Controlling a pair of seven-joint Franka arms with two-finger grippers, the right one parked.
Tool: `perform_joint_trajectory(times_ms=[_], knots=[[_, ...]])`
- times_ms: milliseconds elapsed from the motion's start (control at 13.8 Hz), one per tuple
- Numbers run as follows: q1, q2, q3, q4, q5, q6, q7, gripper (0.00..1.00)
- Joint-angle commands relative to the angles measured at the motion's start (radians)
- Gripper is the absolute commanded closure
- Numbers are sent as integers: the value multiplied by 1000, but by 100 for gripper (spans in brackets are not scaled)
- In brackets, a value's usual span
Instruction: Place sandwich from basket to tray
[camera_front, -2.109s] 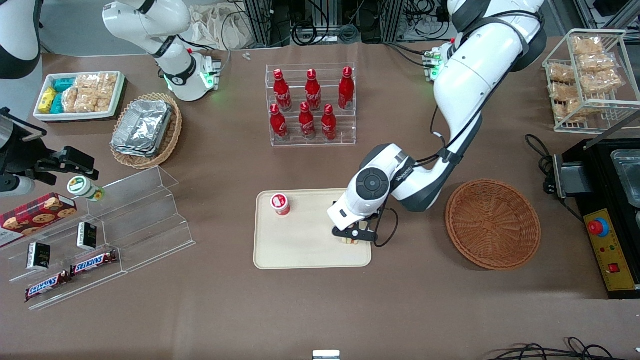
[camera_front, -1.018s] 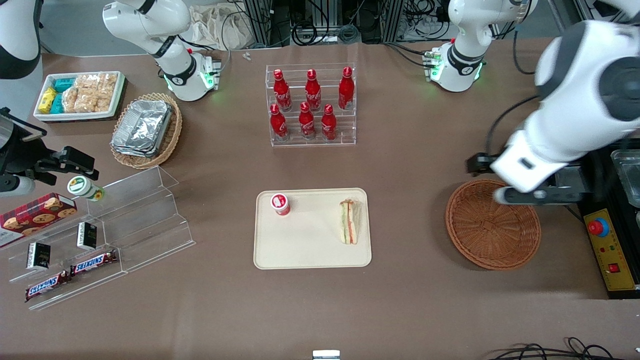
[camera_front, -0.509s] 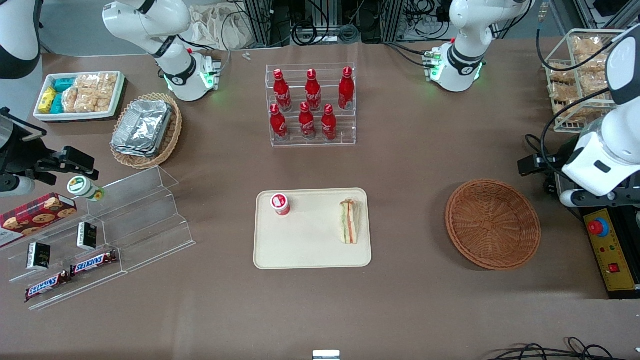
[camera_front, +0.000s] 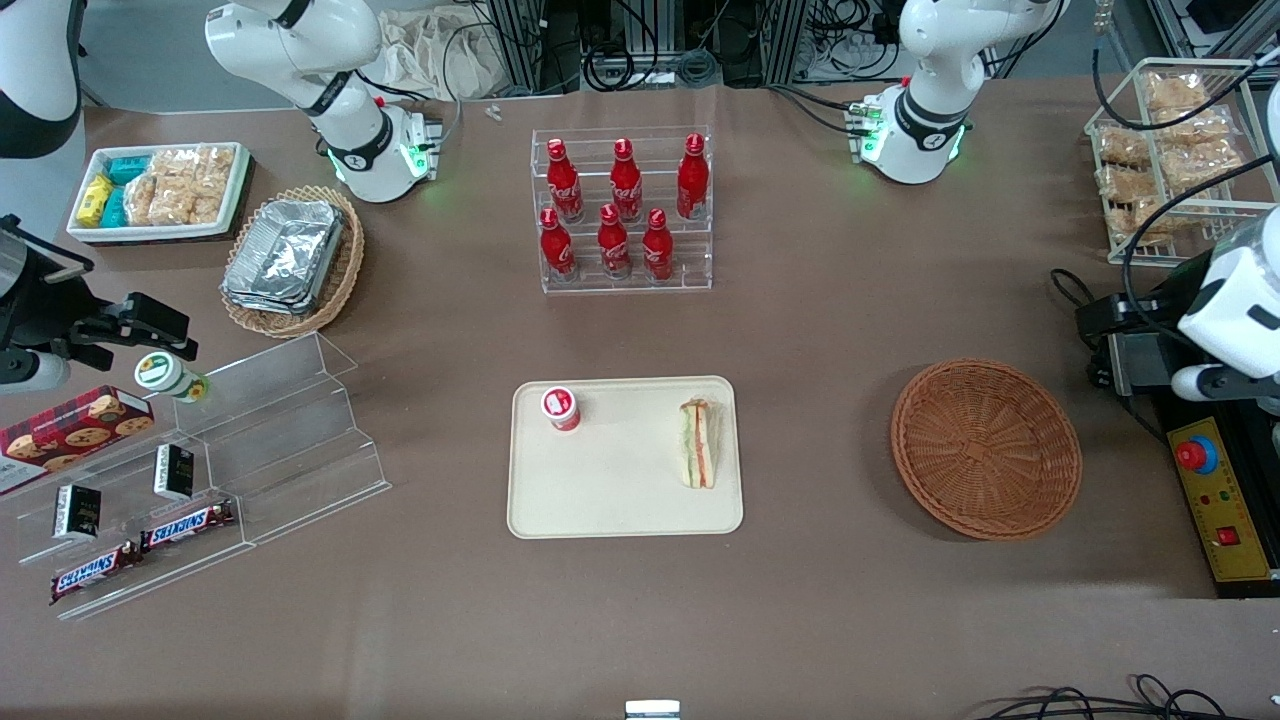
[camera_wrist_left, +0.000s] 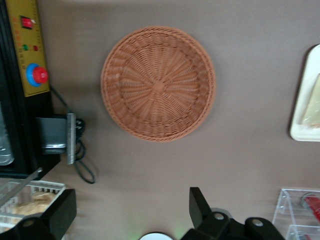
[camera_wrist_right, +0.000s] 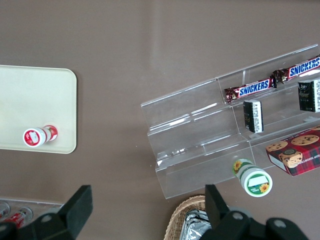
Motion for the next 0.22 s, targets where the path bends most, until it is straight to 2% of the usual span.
perform_joint_trajectory(times_ms=[0, 145], knots=[[-186, -72, 266, -40, -81, -9, 80, 0], [-217, -77, 303, -40, -95, -9, 83, 0]])
